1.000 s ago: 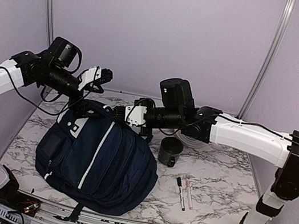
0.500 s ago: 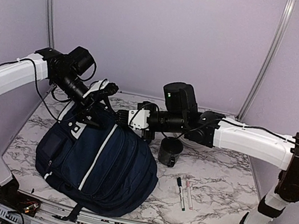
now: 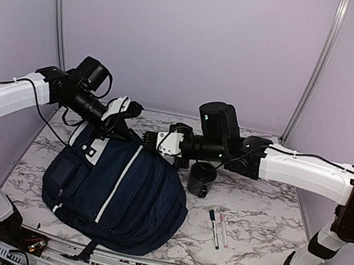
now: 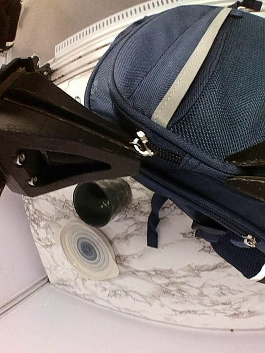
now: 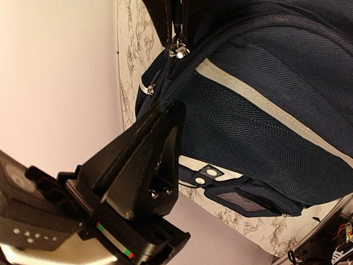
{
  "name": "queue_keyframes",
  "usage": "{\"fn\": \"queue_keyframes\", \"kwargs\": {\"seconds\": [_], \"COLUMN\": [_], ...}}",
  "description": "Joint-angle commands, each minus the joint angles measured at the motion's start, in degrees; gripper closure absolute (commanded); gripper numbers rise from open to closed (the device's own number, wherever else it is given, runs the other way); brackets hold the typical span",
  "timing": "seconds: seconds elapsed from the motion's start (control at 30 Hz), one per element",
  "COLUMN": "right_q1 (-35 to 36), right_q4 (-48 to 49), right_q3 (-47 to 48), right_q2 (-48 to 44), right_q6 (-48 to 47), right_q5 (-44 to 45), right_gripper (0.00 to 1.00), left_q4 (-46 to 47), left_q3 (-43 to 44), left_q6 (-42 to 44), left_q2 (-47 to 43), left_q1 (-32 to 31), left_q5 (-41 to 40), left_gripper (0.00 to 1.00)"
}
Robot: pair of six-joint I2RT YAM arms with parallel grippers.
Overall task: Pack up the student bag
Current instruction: Unzip the upper front pocket of the student bag.
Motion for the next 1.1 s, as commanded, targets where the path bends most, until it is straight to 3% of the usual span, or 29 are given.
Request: {"fn": "queue_keyframes", "kwargs": {"seconds": [0.0,0.1,0.33,0.47,0.57,0.77,0.93,1.07], "right_q1": [-0.08,0.97,7.11,10.0,11.71,15.92,17.85,17.9], "right_q4": [6.75,5.03,0.66,3.42,8.44,11.46,15.42,26.11], "right_q3": [-0.95,-4.23,-12.25,-16.79,-20.68,-19.36,-21.72,-24.15], "right_q2": [-8.29,-11.87,-17.19,-16.59,-13.93,-6.88,-1.54,4.11], "right_q6": [2.95,5.44,10.84,16.36,19.88,23.89,27.44,32.57], "right_q5": [5.7,9.36,19.78,23.04,24.08,24.23,21.61,18.71], "right_gripper": [1.0,1.0,1.0,1.0,1.0,1.0,1.0,1.0], "left_q4": [18.29,24.66,28.4,31.45,32.33,32.48,33.86,34.54], "left_q3": [-6.51,-9.28,-7.63,-8.22,-7.86,-7.89,-8.42,-8.52], "left_q6": [-8.3,-9.19,-15.86,-19.19,-21.23,-21.04,-23.72,-26.09], "left_q2": [-9.43,-14.79,-18.01,-20.72,-23.31,-25.1,-25.88,-26.35], "left_q1": [0.95,1.07,1.25,1.25,1.26,1.34,1.35,1.4], "left_q5": [-15.84,-20.65,-31.55,-36.63,-39.28,-46.9,-47.98,-44.57], "left_gripper": [1.0,1.0,1.0,1.0,1.0,1.0,1.0,1.0]}}
